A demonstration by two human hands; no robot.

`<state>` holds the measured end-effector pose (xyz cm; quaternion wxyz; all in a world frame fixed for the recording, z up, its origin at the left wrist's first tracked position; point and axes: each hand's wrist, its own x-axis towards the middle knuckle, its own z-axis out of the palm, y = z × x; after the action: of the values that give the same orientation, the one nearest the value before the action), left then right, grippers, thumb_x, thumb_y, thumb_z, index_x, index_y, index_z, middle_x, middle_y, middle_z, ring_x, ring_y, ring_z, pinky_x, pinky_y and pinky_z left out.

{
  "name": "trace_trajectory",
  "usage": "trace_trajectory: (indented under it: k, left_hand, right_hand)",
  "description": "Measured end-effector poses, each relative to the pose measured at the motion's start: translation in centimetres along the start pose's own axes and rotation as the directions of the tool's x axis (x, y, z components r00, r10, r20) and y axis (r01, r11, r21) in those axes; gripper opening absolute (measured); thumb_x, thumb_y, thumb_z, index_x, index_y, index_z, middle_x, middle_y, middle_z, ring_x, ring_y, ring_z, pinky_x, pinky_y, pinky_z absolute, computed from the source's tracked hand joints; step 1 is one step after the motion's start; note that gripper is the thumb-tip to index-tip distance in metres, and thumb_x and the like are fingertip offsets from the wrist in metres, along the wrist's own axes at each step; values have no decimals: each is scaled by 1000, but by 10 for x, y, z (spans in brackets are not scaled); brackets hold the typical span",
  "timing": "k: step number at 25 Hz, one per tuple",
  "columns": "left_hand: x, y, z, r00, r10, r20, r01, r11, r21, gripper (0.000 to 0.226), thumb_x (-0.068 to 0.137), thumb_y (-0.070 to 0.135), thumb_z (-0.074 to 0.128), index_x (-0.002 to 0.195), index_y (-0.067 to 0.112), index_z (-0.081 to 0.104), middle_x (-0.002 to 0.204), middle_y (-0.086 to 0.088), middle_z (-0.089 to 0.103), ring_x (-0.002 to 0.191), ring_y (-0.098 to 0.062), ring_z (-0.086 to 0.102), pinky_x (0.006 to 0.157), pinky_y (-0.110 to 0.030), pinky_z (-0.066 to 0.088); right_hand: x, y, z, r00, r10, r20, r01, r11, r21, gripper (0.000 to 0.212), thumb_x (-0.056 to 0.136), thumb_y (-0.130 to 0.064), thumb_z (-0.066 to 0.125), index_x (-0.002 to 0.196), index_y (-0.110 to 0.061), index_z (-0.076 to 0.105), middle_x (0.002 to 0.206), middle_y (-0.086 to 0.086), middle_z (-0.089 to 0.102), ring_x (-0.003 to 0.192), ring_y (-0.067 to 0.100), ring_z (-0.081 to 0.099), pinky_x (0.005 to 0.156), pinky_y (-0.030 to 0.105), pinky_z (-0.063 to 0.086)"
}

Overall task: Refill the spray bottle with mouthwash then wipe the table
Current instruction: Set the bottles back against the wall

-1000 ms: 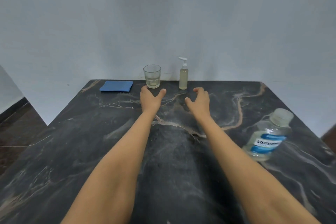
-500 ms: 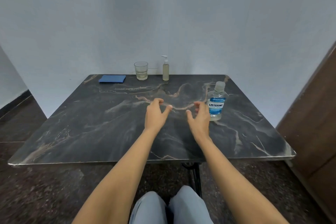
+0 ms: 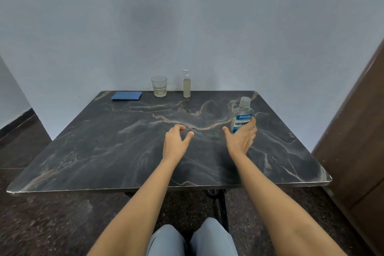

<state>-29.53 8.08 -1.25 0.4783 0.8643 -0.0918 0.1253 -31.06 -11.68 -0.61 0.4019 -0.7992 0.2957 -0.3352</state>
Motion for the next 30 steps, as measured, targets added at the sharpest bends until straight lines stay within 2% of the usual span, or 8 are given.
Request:
trace_trajectory:
  k: [5,8,11,16,22,26,30]
  left_hand:
    - [13,-14,-2,1000,-28,-12,28,1000,10,35,89,40,62,115,17,57,119,0,60,114,-17,52,92,-31,44]
    - [25,-21,-2,999,-30,-14,30,1000,-2,36,89,40,62,116,15,58,119,0,60,115,-17,52,94,-31,44]
    - [40,-29,0,999,-39,-14,39,999,-13,35,89,40,62,114,16,59,117,1,61,115,-16,52,93,-30,43]
    - [82,-42,6,999,-47,11,47,998,31,35,89,40,63,113,15,58,116,0,61,112,-17,53,90,-31,44]
    - [149,-72,7,999,-36,12,35,991,125,40,90,41,61,119,14,56,120,-2,60,114,-19,52,96,-38,45]
    - [192,-95,12,1000,-21,4,20,990,137,40,89,41,62,118,14,56,119,-1,60,114,-17,54,98,-41,45]
    - [219,-109,29,1000,-19,-6,19,988,153,39,89,42,61,118,16,55,118,-1,60,112,-17,54,93,-36,46]
  right_hand:
    - [12,11,8,998,63,3,-63,995,75,99,71,-19,78,147,-8,16,141,20,34,128,39,37,107,51,34]
    - [17,18,7,999,-1,53,-7,989,151,94,69,-19,75,145,-11,21,139,14,41,127,32,43,107,50,38]
    - [23,23,8,996,-65,58,51,974,219,76,67,-12,73,132,-13,35,122,7,50,111,23,52,98,45,48]
    - [47,9,37,994,-83,67,65,969,239,70,67,-17,78,124,-10,38,116,7,50,108,23,53,94,40,50]
    - [113,-30,111,998,-45,38,41,992,120,83,67,-23,79,133,-6,31,124,14,44,112,30,47,97,44,46]
    - [161,-41,165,996,-77,36,75,995,61,84,70,-25,77,135,-2,28,126,17,41,111,32,46,96,40,43]
    - [198,-39,210,994,-95,48,96,995,-28,81,73,-27,77,133,-1,29,125,20,41,109,37,47,96,43,41]
